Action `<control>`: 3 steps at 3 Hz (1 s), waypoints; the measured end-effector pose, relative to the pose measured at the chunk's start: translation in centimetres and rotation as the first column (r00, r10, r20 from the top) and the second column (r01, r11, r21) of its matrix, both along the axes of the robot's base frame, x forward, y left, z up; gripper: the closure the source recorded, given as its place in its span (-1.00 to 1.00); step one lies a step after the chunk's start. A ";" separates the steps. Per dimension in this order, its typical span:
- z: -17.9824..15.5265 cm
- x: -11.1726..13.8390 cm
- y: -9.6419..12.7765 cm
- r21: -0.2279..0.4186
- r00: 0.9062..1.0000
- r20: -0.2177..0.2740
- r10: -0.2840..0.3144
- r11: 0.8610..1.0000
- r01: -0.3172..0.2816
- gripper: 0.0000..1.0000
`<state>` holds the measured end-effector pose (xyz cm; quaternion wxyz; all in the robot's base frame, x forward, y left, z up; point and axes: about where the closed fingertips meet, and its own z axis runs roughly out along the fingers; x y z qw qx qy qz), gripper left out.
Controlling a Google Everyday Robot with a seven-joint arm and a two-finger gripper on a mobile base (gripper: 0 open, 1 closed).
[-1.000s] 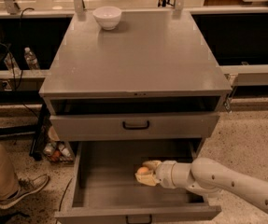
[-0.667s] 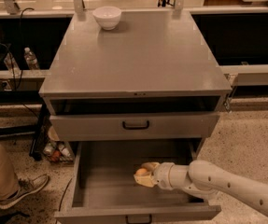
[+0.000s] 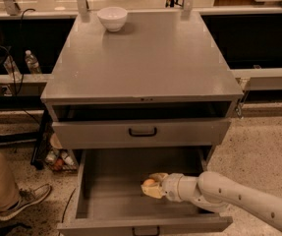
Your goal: Place orange into middle drawer
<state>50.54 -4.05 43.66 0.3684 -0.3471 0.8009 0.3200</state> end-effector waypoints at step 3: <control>0.2 0.1 -0.4 0.023 1.000 0.004 -0.020 1.000 0.020 -1.00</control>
Offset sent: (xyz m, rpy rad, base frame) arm -0.0004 0.0021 0.0001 0.0009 0.0003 0.0037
